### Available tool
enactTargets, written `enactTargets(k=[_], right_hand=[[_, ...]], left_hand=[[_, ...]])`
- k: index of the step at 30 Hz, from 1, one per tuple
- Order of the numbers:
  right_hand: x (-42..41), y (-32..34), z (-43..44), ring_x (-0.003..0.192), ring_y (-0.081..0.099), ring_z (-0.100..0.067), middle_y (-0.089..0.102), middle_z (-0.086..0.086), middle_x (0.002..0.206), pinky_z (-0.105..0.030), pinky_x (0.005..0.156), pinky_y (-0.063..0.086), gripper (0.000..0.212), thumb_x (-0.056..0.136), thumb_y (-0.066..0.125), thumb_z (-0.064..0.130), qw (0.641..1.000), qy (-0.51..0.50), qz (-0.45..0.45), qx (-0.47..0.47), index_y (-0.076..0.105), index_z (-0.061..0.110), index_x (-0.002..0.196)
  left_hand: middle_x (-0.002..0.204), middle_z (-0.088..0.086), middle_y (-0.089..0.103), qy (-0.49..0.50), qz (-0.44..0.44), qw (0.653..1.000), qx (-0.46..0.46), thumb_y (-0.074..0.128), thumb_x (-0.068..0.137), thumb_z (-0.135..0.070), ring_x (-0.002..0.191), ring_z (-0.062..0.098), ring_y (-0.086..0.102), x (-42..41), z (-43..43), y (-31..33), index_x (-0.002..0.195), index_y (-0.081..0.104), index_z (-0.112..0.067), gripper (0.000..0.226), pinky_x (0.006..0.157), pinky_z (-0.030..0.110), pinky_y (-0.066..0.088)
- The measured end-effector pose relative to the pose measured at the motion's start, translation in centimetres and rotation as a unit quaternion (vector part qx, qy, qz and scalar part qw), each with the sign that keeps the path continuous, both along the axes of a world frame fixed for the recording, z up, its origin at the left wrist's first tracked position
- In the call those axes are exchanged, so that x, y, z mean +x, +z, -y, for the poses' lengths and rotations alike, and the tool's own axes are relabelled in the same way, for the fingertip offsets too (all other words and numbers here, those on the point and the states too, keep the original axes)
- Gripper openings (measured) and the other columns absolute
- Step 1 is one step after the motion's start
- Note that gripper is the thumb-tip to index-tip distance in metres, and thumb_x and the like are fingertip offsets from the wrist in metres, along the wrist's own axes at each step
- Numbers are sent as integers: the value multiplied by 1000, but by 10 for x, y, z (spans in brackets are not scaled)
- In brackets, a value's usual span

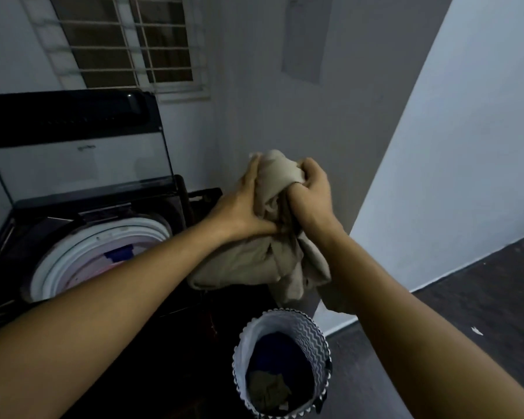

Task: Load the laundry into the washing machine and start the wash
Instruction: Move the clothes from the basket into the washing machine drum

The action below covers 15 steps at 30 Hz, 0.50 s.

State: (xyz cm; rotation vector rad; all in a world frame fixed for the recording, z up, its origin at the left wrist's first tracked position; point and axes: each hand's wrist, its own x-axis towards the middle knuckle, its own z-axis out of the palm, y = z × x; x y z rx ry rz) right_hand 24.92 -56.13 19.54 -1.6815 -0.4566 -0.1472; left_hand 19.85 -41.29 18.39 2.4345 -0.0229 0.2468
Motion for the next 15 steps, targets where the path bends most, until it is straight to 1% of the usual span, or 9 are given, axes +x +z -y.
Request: enactTargets(k=[2,3,4,6,8,10,11,13,15], right_hand=[[-3,13,-3,73,58,-15,59,5,75,-42,68,52,13,75,57,14,999,33,30,-14,58,17,87],[-1,17,0,79,62,-15,64,4,83,-43,74,56,19,77,64,14,997,55,46,-31,62,18,96],[1,20,5,89,65,-14,66,4,96,-43,82,58,29,81,71,17,993,77,73,-59,64,21,108],[8,17,19,112,59,-10,57,4,124,-40,96,55,60,81,82,38,973,83,151,-157,55,28,134],[15,3,32,129,48,-16,40,5,144,-43,105,49,96,72,82,63,951,49,176,-248,34,35,150],[19,-17,35,144,35,-28,24,3,158,-51,113,41,124,60,81,78,948,41,100,-301,13,40,158],[19,-28,32,148,28,-30,19,3,162,-54,116,36,133,55,82,80,941,55,52,-329,7,41,158],[16,-48,14,149,25,-25,21,5,162,-53,120,31,136,51,87,76,931,100,-18,-352,8,42,157],[10,-58,-19,146,34,-18,32,8,159,-47,118,37,128,52,91,68,949,135,-70,-276,19,43,155]], left_hand=[[144,0,52,61,33,992,-104,90,65,-40,125,20,55,6,-2,1,157,18,-30,117,94,28,45],[132,-4,59,88,57,984,-142,90,69,-30,119,17,58,8,-9,2,151,35,-25,99,88,21,43],[124,-8,61,105,79,976,-174,89,71,-23,115,15,59,9,-18,5,144,46,-23,85,85,18,43],[120,-11,64,103,105,959,-243,91,69,-19,114,14,62,9,-37,11,134,57,-23,73,92,25,49],[116,-8,69,91,122,938,-311,90,67,-12,110,12,66,6,-55,20,128,60,-23,69,99,35,53],[113,-9,70,95,143,912,-374,87,68,-1,105,7,67,2,-73,34,129,59,-19,69,94,28,55],[114,-7,70,98,155,897,-403,86,68,1,104,8,67,1,-82,43,130,59,-16,70,91,25,56],[116,3,72,97,175,862,-465,87,63,2,106,16,70,-2,-103,59,130,61,-8,73,88,30,58],[114,11,73,89,181,832,-516,84,59,0,106,24,71,-4,-123,72,124,66,-5,68,87,37,59]])
